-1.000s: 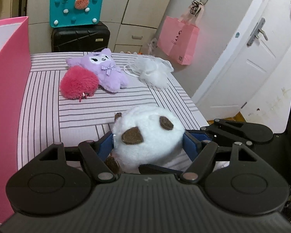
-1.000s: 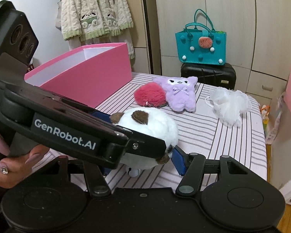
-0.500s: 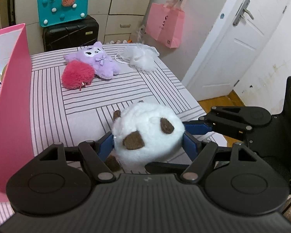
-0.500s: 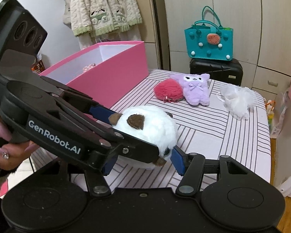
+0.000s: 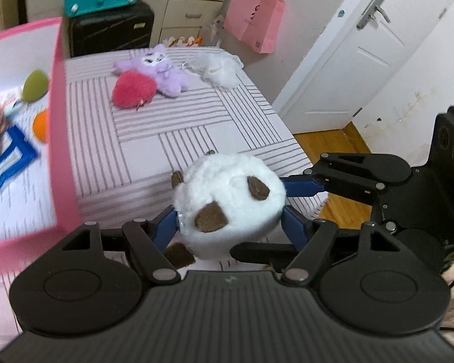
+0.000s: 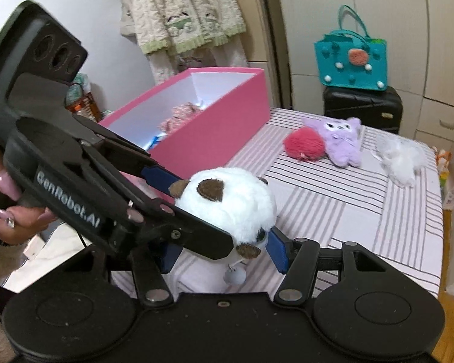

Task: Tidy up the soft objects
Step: 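Lift the panda plush with the left tool and carry it toward the pink box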

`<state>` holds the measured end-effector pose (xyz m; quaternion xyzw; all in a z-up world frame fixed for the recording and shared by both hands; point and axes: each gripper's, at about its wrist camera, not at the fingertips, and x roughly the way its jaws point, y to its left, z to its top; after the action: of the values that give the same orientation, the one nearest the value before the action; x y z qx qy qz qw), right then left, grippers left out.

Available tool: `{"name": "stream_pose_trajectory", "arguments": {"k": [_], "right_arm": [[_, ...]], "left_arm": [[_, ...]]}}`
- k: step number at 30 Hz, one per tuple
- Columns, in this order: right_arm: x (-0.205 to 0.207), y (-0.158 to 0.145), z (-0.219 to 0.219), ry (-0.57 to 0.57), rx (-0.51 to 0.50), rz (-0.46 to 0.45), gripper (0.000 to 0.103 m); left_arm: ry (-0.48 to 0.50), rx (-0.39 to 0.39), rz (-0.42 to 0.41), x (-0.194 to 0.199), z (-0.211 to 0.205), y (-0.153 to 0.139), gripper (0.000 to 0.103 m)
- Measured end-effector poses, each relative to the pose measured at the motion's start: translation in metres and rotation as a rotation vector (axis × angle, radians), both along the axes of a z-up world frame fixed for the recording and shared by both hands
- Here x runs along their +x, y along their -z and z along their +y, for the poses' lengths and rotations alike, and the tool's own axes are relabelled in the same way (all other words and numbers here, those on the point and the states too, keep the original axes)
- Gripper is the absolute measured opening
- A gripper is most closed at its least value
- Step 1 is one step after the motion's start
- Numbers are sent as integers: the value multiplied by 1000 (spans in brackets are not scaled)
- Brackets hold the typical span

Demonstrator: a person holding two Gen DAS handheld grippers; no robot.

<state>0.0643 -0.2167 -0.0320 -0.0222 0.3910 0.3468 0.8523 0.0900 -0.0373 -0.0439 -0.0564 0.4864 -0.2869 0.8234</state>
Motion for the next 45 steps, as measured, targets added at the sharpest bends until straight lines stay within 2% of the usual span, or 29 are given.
{"name": "stream_pose_trajectory", "arguments": {"k": [13, 20, 24, 30, 33, 38, 43, 45], "right_arm": [[-24, -33, 41, -140, -4, -16, 64], [-24, -46, 65, -212, 13, 26, 64], [-24, -58, 78, -250, 23, 14, 64], [-18, -76, 97, -277, 60, -79, 64], [-7, -78, 100, -279, 110, -118, 64], [12, -81, 111, -263, 110, -186, 64], [41, -86, 124, -241, 136, -231, 64], [52, -85, 131, -240, 136, -256, 64]], "left_arm": [[-102, -67, 69, -34, 57, -22, 72], [-153, -78, 79, -47, 84, -38, 72], [-179, -66, 22, -55, 96, -54, 72], [-182, -30, -117, -50, 112, -76, 72], [-195, -24, -148, -37, 120, -79, 72], [-196, -67, -183, -12, 137, -82, 72], [-197, -78, -250, 15, 155, -85, 72], [-209, -89, -250, 28, 163, -83, 72]]}}
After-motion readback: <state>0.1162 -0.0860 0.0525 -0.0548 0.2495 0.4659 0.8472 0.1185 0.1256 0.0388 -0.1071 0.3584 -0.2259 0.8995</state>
